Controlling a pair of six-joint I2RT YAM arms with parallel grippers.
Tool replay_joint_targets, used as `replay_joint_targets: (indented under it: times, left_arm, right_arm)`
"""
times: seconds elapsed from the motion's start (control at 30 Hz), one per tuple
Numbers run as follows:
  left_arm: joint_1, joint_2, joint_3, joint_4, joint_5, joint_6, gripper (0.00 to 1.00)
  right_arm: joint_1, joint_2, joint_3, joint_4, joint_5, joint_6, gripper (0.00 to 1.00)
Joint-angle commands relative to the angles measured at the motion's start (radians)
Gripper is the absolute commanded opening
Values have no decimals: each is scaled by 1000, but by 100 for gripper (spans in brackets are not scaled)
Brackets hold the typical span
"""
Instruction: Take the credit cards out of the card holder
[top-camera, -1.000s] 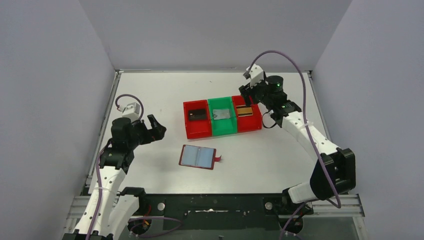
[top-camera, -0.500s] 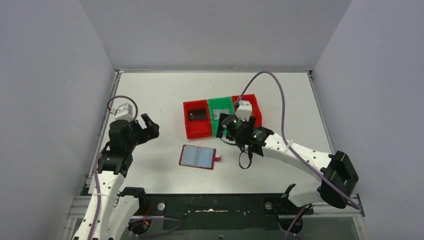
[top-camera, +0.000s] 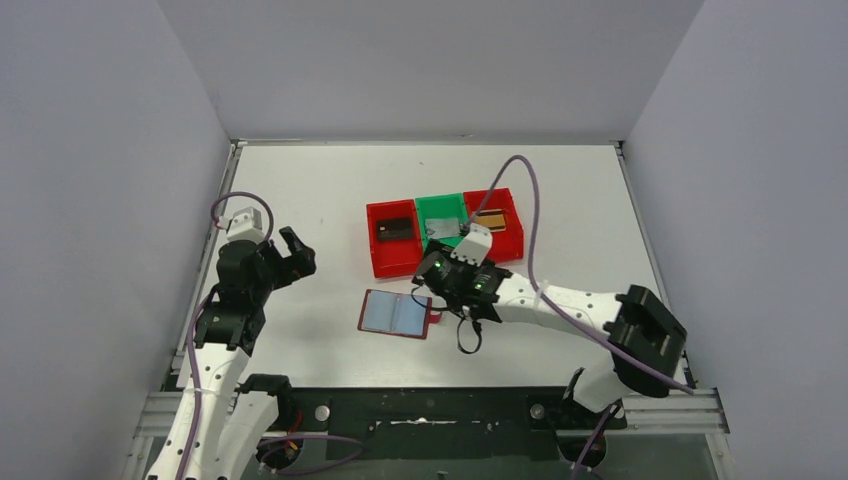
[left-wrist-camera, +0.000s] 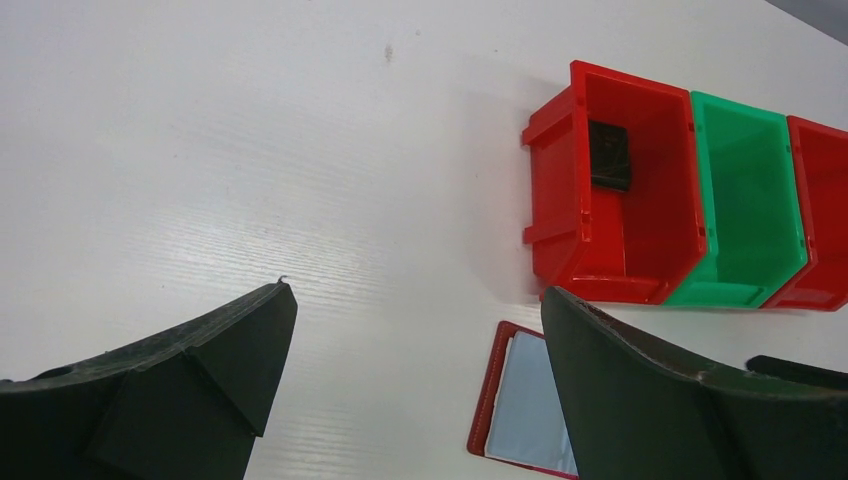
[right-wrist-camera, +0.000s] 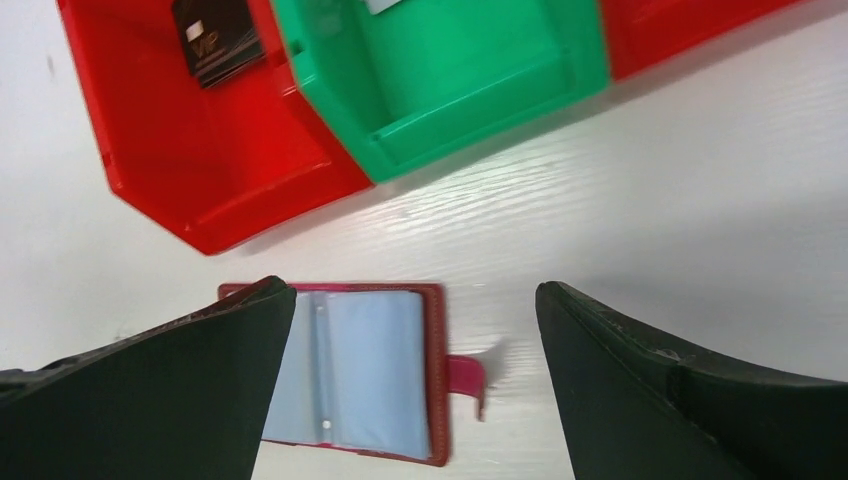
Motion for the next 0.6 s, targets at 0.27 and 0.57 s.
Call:
replay_joint_targets:
  times: [0.27, 0.57]
  left_arm:
    - [7, -22, 22, 10, -33, -9, 97]
    - [8, -31, 17, 13, -33, -16, 97]
  right_arm:
    - [130, 448, 460, -104, -131, -65, 79]
    - [133, 515, 489, -139, -206, -95, 73]
